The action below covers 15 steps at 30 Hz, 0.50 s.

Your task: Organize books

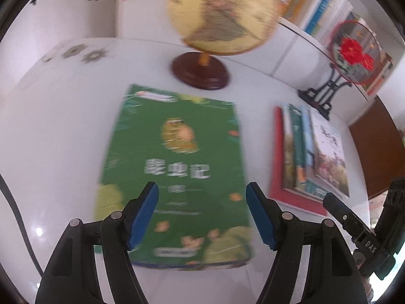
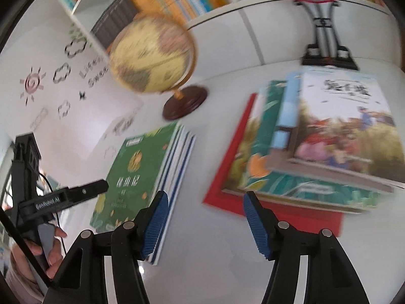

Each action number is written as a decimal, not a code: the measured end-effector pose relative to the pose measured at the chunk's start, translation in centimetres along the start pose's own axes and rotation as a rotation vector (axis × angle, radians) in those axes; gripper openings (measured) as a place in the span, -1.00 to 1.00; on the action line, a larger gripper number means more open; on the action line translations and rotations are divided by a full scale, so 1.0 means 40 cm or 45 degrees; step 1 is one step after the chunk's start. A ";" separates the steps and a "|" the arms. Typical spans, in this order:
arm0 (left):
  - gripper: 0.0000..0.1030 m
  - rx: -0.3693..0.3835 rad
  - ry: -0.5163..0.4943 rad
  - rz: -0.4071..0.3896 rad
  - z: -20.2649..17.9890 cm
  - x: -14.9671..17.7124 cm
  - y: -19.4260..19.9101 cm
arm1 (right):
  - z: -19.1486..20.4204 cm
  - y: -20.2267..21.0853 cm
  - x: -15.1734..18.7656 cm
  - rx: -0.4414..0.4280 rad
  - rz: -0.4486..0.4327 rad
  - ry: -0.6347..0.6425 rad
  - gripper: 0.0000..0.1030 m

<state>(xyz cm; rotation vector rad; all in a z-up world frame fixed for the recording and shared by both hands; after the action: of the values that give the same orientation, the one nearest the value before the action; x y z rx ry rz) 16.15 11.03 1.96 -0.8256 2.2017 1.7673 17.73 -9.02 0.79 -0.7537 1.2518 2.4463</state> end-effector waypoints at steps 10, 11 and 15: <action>0.35 0.133 -0.165 0.009 -0.277 -0.019 -0.075 | -0.224 0.119 -0.054 0.063 -0.125 -0.215 0.21; 0.35 0.144 -0.176 0.012 -0.299 -0.018 -0.082 | -0.246 0.130 -0.058 0.077 -0.133 -0.223 0.21; 0.35 0.192 -0.229 0.023 -0.398 -0.020 -0.123 | -0.324 0.166 -0.079 0.120 -0.161 -0.244 0.22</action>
<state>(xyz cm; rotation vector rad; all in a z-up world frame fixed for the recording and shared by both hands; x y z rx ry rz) 22.38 -4.42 2.45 -0.5912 2.1971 1.5914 21.32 -23.48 0.71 -0.5416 1.1992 2.2798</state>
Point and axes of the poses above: each gripper's, at about its wrist camera, not at the fingertips, and y roughly against the way its jaws point, z to its left, x to its underside, the point moved 8 cm from there along -y, roughly the way its jaws point
